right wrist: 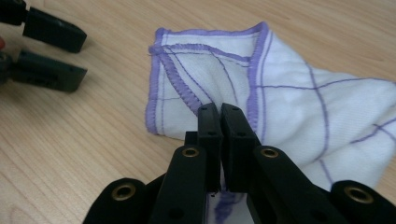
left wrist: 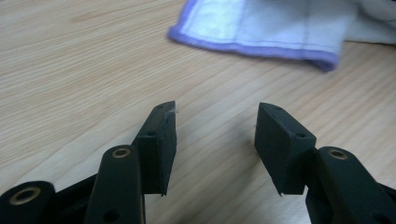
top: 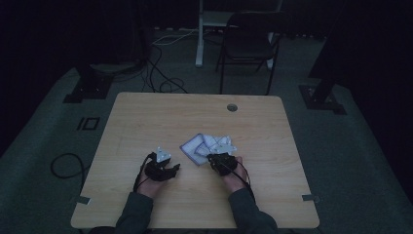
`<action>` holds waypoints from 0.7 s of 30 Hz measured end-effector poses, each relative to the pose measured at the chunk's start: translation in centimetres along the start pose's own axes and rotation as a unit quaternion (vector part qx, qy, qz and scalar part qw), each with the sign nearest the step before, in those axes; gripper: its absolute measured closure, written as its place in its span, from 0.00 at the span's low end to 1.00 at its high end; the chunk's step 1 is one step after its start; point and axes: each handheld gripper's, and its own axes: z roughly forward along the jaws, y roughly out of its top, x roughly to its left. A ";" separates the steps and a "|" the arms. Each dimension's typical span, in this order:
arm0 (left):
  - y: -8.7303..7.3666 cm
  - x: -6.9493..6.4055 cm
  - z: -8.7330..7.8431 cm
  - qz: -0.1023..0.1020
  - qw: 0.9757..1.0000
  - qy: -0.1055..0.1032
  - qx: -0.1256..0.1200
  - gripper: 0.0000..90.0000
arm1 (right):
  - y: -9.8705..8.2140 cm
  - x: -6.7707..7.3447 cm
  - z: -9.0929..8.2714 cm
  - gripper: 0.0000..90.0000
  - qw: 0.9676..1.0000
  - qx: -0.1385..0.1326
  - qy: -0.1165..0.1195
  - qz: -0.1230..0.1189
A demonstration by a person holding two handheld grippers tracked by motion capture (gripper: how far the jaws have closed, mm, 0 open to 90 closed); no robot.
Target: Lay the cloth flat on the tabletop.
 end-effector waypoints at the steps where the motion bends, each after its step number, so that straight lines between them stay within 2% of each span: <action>1: 0.1 -0.3 0.0 0.003 1.000 -0.003 -0.003 0.55 | 0.1 -0.1 -0.1 0.98 1.000 0.000 -0.002 -0.001; 7: 1.3 -1.4 0.3 0.023 0.999 -0.018 -0.013 0.54 | 0.3 -0.4 -0.4 0.98 1.000 -0.003 -0.004 -0.001; 10: 1.8 -2.0 0.5 0.036 0.999 -0.017 -0.017 0.54 | 0.3 -0.5 -0.4 0.98 1.000 -0.003 -0.004 -0.001; 15: 2.2 -2.7 1.3 0.043 0.999 -0.021 -0.018 0.54 | 0.4 -0.5 -0.4 0.98 1.000 -0.002 -0.002 0.000; 21: 2.6 -3.8 2.3 0.061 0.998 -0.025 -0.015 0.53 | 0.4 -0.7 -0.5 0.98 1.000 -0.004 -0.003 0.003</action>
